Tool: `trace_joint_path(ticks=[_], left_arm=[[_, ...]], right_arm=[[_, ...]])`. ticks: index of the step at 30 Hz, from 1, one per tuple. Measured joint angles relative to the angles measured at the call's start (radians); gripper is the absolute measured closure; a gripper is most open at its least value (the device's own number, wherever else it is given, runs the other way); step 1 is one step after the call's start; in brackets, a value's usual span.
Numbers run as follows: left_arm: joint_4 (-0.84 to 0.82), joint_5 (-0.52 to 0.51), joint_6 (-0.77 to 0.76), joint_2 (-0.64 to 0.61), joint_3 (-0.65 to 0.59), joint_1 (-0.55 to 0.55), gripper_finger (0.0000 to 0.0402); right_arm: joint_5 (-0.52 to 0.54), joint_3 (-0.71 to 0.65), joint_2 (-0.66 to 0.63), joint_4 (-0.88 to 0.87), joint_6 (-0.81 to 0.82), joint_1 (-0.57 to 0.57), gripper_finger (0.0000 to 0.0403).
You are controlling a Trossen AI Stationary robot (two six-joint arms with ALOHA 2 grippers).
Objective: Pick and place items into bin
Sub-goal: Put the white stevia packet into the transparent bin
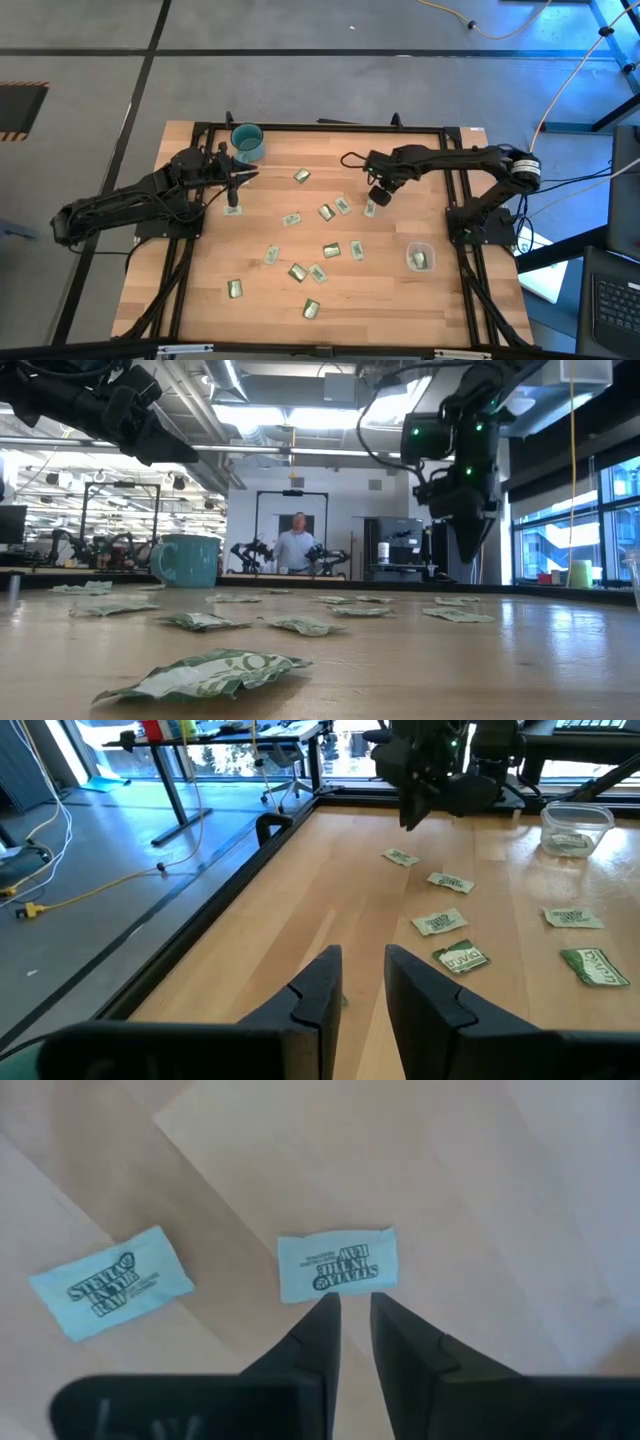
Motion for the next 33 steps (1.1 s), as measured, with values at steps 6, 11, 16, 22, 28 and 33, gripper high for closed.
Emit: trace_joint_path(ticks=[6,11,16,22,28,33], left_arm=[[0.000,0.000,-0.001,0.000,0.000,0.000,0.0328],[0.000,0.000,-0.003,0.000,0.000,0.000,0.0328],[0.000,0.000,-0.008,0.000,0.000,0.000,0.0329],[-0.002,0.000,-0.052,0.000,0.000,0.000,0.0328],[-0.003,0.000,-0.052,0.000,0.000,0.000,0.0329],[-0.004,0.000,-0.052,0.000,0.000,0.000,0.0328]], right_arm=[[-0.021,0.000,0.045,-0.009,-0.022,-0.045,0.0294],[-0.021,0.000,0.046,0.025,-0.090,-0.089,0.0246],[-0.034,-0.019,0.046,0.027,-0.126,-0.121,0.0239],[-0.106,-0.116,0.046,0.124,-0.151,-0.158,0.0258],[-0.124,-0.155,0.046,0.184,-0.152,-0.193,0.0286],[-0.124,-0.155,0.045,0.223,-0.157,-0.223,0.0302]])
